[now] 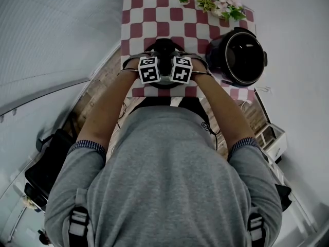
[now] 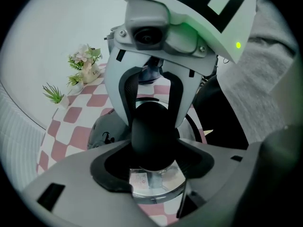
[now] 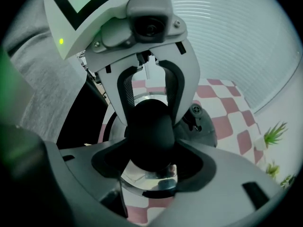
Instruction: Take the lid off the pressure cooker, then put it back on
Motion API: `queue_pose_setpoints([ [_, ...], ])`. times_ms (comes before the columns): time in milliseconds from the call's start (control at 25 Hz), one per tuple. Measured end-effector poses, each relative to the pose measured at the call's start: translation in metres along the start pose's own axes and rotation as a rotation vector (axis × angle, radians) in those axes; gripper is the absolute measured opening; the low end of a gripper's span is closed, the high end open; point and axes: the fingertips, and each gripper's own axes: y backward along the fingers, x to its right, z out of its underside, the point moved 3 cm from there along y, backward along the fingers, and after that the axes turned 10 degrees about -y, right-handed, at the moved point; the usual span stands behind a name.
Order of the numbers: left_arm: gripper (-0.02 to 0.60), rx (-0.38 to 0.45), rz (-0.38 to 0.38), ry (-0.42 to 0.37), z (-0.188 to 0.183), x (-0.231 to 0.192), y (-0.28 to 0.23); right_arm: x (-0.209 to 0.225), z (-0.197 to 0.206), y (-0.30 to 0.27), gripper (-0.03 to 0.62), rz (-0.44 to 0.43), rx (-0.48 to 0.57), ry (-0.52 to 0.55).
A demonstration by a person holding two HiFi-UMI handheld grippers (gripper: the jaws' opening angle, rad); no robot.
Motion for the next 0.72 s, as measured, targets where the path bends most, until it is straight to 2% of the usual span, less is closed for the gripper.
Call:
queue_pose_setpoints([
  [360,0.299,0.01,0.029,-0.031,-0.01,0.001,0.016,-0.005,-0.003,0.018,0.292,-0.017,0.008,-0.029],
  [720,0.299,0.01,0.008,-0.098,-0.039,-0.012,0.057,0.002,-0.014,0.067,0.293,0.037,0.041,-0.059],
])
